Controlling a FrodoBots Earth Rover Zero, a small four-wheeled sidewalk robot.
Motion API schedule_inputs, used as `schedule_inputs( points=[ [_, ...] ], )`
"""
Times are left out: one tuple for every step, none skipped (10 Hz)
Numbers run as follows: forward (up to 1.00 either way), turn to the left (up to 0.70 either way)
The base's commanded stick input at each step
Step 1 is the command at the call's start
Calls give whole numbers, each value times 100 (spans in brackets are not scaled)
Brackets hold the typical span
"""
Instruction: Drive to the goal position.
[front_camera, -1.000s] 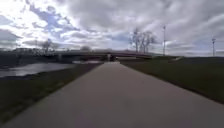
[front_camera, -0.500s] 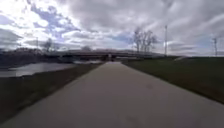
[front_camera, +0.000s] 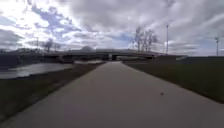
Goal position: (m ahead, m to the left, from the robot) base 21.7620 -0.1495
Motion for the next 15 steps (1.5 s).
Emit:
schedule_inputs(
  points=[
    [100, -21],
    [100, -2],
    [100, -1],
    [100, 0],
    [100, 0],
    [100, 0],
    [100, 0],
    [100, 0],
    [100, 0],
    [100, 0],
    [100, 0],
    [100, 0],
    [100, 0],
    [100, 0],
    [100, 0]
  ],
)
